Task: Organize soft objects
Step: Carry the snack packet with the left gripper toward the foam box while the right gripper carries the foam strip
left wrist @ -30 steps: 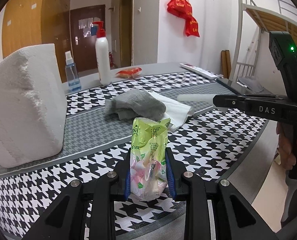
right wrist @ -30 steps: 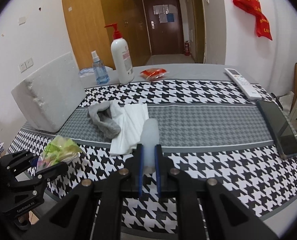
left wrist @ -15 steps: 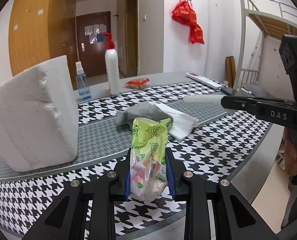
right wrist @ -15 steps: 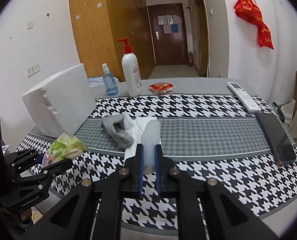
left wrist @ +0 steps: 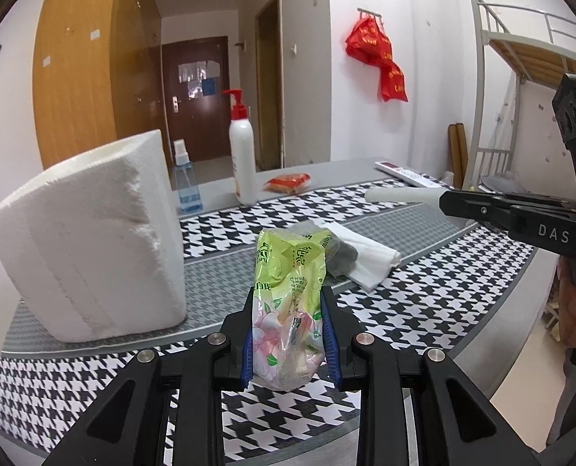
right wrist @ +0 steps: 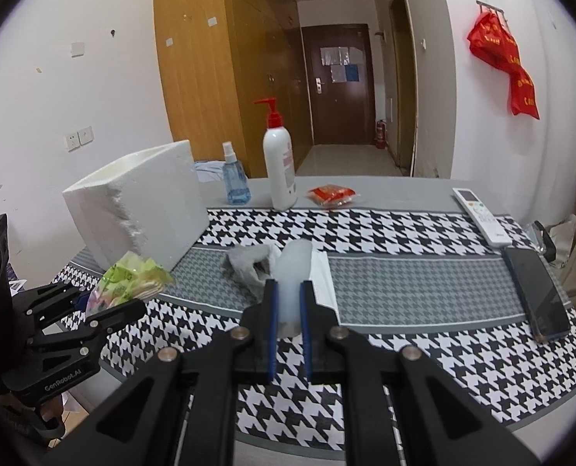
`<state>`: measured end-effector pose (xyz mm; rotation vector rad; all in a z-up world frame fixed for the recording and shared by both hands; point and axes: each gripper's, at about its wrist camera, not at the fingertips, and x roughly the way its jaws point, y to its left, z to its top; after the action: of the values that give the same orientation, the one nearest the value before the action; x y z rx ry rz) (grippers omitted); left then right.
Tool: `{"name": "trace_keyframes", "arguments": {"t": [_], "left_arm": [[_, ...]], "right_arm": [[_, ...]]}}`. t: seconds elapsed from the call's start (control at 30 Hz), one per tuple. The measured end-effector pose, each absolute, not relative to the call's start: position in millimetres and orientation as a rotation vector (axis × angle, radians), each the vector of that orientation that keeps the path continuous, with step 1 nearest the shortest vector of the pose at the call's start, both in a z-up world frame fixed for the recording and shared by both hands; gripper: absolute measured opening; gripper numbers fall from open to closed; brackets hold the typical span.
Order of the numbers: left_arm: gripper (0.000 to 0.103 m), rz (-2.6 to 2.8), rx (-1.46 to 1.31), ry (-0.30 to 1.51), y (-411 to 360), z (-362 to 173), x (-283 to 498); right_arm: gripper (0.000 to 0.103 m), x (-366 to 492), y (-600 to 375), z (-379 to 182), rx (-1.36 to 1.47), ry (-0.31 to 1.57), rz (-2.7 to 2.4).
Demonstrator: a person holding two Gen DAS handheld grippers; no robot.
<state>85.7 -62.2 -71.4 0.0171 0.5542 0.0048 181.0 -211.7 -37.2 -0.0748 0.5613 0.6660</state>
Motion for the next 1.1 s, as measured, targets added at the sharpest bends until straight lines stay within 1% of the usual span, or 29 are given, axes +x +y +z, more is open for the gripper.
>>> {"name": "trace_keyframes", "arguments": {"t": [1.1], "left_arm": [[0.030, 0.089, 0.027, 0.407, -38, -8, 78]], "right_arm": [[0.013, 172, -186, 4, -0.077, 0.430, 0.738]]}}
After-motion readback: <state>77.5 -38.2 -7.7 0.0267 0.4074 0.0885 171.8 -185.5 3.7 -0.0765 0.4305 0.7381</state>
